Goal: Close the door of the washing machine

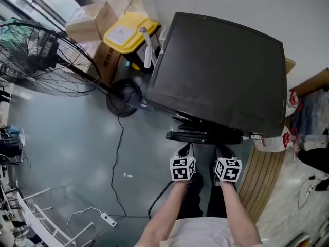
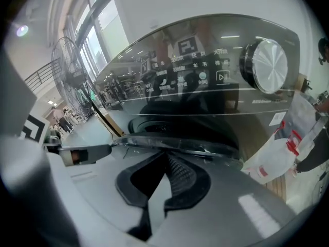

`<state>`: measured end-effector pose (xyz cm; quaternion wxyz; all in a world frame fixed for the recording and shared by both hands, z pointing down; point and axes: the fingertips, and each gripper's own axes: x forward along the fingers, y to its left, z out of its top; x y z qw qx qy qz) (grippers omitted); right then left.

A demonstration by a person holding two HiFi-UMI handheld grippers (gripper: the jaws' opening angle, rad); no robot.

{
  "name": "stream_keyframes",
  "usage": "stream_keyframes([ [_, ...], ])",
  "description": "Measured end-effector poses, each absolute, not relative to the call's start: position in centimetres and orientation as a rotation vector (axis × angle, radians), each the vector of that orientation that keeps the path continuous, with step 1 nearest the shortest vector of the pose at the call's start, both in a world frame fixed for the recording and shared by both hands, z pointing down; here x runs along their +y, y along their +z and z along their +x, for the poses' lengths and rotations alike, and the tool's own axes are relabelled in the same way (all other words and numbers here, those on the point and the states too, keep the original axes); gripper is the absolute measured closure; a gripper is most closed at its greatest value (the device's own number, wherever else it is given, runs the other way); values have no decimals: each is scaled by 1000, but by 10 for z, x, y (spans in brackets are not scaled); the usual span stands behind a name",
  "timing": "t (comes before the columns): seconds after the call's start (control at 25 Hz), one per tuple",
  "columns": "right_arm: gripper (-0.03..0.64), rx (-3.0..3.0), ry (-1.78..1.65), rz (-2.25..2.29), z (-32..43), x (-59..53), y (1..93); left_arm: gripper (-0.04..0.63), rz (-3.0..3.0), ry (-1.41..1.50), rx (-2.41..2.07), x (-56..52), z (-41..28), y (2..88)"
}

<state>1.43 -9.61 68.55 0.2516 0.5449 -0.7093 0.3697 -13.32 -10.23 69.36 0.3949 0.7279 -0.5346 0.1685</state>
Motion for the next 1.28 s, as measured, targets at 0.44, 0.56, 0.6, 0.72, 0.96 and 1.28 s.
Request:
stream_keyframes([
  [0.44,614,-1927,1068,1507,16,-119,685,592,1892,483,-1295,-141,-126,698],
  [0.56,614,-1931,1069,1513,17,-124,681,592,1897,488,-1293,-152,-125,696],
  [0.6,614,-1934,1070,1515,17,-127,681,592,1901,486,-1293,-156,-125,695],
  [0.72,614,-1948,1076,1535,20,-130,681,592,1919,491,-1285,-161,-122,695],
  [0.96,615,-1961,1089,1612,21,-130,680,592,1968,470,-1238,-162,-121,694],
  [1.28,614,-1948,1078,1657,20,-133,684,591,1937,433,-1223,-166,-120,695],
])
